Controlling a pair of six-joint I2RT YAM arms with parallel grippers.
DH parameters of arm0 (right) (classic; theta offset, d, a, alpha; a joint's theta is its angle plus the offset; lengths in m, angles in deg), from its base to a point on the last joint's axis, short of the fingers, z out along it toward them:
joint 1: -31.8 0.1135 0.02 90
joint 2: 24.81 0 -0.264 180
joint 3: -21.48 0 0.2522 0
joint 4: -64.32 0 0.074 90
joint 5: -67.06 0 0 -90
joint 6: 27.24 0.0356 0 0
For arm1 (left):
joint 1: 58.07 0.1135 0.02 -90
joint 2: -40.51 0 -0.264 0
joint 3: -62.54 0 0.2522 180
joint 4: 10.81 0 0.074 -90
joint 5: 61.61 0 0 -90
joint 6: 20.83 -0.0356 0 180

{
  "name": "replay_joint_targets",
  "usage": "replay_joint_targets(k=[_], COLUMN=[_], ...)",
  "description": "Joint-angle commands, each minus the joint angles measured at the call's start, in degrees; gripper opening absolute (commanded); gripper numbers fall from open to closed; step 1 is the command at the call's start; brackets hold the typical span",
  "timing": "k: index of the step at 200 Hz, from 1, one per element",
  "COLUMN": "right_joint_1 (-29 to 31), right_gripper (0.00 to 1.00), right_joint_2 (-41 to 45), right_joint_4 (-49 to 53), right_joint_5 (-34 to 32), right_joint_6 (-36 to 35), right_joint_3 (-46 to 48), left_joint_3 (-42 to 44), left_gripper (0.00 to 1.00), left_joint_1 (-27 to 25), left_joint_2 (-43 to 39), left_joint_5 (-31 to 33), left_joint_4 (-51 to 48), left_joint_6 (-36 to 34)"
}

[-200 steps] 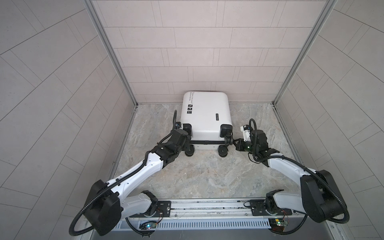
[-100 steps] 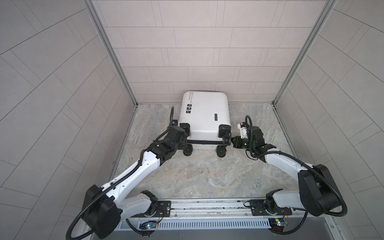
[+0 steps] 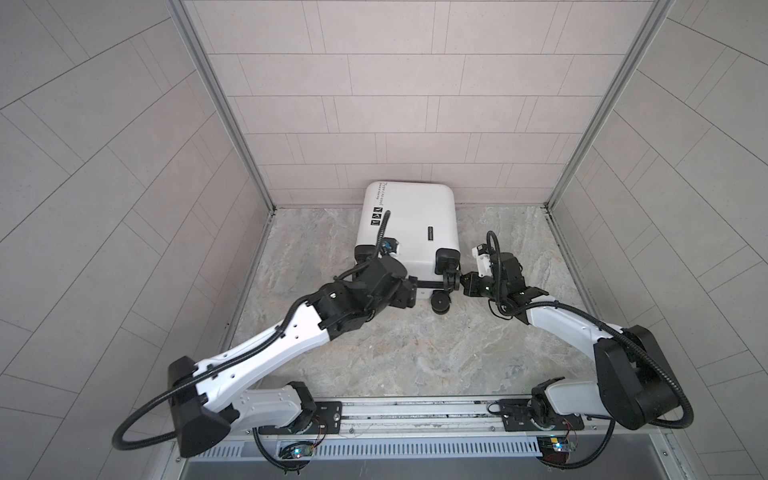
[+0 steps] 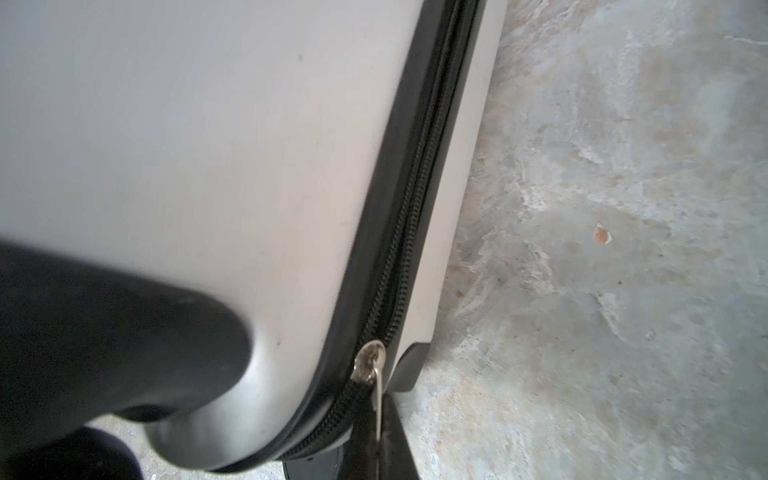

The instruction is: Pack the luggage

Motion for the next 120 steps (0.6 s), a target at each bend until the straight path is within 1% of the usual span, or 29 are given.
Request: replay_joint_targets(k=[1, 23, 42, 79, 93, 120], right_joint_1=[1.5, 1.5, 1.6, 1.5, 1.6, 1.4], right_gripper=[0.00, 0.00, 0.00, 0.00, 0.00, 0.00], right_joint_2=[-1.9, -1.7, -1.8, -1.6, -1.6, -1.8], right_joint_4=[-0.2, -0.4, -0.5, -0.7, -0.8, -1.5], right_joint_5=[2.0, 1.6, 1.5, 1.4, 1.4, 1.4], right_joint_6=[0.0, 0.1, -0.1, -0.5, -0.7, -0.7], right_joint_3=[-0.6, -0.6, -0.6, -0.5, -0.4, 0.1], left_joint_3=[-2.8, -6.1, -9.1, -11.9, -12.7, -12.9], left_gripper=[0.84, 0.84, 0.85, 0.85, 0.85, 0.85], left_joint_1=[-2.3, -4.0, -4.3, -4.4, -4.4, -4.4], left_joint_2=[6.0, 12.1, 16.3, 20.7, 22.0, 23.9], left_joint_5=[-3.8, -5.5, -6.3, -6.3, -5.7, -2.5], left_joint_4=[6.6, 9.1, 9.4, 9.3, 8.7, 8.8], left_joint_6=[4.8, 4.9, 4.4, 3.8, 3.4, 2.4])
